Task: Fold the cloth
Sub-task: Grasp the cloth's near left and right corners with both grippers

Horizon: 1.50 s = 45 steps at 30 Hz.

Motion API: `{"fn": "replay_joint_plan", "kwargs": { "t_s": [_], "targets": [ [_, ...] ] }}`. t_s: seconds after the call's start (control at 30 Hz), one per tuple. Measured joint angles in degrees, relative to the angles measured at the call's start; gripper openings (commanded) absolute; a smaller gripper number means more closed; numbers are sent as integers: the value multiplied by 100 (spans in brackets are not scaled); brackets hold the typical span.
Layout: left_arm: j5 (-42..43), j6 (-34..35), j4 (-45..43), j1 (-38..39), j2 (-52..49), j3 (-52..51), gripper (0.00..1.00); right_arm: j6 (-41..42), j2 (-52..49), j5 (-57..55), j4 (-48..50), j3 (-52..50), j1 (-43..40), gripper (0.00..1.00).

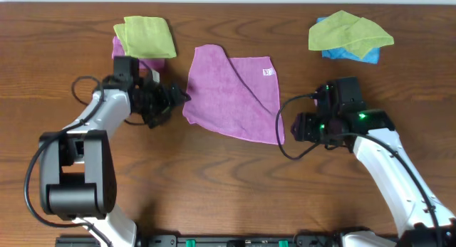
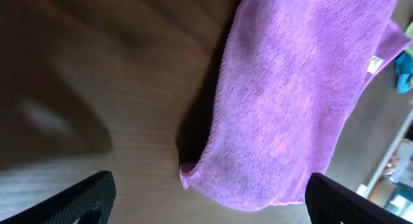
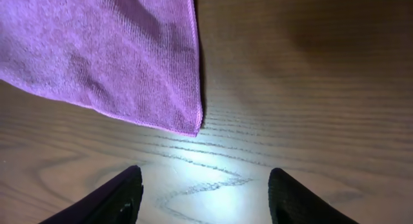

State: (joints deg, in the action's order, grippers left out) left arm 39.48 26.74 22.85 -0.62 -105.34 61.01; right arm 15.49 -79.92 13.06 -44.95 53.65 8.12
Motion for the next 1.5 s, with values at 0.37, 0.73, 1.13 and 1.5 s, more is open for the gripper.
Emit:
{"fn": "replay_joint_plan", "kwargs": {
  "t_s": [0.37,0.73,1.13,1.5],
  "targets": [
    [540,739,-2623,140,52,-1187,98,-68,0,330,249,-177,-20,57],
    [286,1231,-3178,645,120,-1504,69,-68,0,428,415,-192,-20,57],
    [-7,1355,-3047,717,42,-1644,6,-68,0,258,1401,-1150,-20,56],
    [264,1353,-2946,717,42,-1644,6,-4,-63,258,2162,-1641,-20,55]
  ]
}}
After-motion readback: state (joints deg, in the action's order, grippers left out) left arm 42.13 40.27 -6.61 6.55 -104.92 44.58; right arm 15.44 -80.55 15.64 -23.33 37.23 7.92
